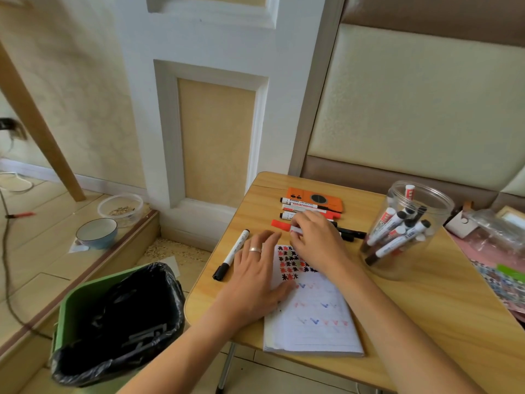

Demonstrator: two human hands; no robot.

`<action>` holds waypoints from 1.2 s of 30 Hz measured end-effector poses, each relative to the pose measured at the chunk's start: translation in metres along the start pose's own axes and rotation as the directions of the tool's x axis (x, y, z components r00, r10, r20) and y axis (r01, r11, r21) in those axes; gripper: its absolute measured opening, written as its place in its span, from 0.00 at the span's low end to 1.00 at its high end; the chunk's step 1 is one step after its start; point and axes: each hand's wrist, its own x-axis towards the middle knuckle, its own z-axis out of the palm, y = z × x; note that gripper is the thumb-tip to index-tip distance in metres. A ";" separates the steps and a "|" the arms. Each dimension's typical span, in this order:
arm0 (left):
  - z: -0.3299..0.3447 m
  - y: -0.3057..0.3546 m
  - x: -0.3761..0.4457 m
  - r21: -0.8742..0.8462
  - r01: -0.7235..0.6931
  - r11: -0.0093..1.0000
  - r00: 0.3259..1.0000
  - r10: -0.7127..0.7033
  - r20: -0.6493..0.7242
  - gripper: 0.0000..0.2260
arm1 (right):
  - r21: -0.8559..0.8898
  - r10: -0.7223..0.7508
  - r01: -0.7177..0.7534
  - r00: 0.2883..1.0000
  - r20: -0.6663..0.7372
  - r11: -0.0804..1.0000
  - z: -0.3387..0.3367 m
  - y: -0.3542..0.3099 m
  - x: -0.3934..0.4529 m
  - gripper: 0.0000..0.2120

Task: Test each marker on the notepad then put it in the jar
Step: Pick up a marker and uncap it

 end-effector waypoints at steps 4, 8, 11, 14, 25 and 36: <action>0.000 -0.001 -0.002 -0.040 -0.002 0.999 0.998 -0.001 -0.061 0.46 | 0.032 -0.081 0.080 0.996 0.030 0.996 -0.020 -0.014 -0.037 0.07; 0.000 0.001 -0.004 0.031 -0.067 0.997 0.997 0.068 -0.042 0.34 | 0.060 -0.115 0.107 0.982 0.148 0.992 -0.026 -0.016 -0.063 0.09; -0.003 0.005 -0.004 0.077 -0.126 0.989 0.991 0.129 -0.036 0.19 | 0.068 -0.157 0.146 0.964 0.214 0.987 -0.029 -0.012 -0.071 0.10; -0.004 0.007 -0.002 0.045 -0.179 0.983 0.981 0.182 -0.067 0.17 | 0.097 -0.206 0.187 0.947 0.247 0.978 -0.032 -0.013 -0.077 0.12; -0.007 0.007 -0.002 0.023 -0.222 0.975 0.972 0.223 -0.070 0.22 | 0.007 -0.241 0.243 0.958 0.154 0.970 -0.039 -0.015 -0.086 0.22; -0.007 0.007 -0.003 0.047 -0.237 0.970 0.970 0.239 -0.042 0.21 | -0.045 -0.201 0.216 0.954 0.222 0.975 -0.048 -0.015 -0.086 0.23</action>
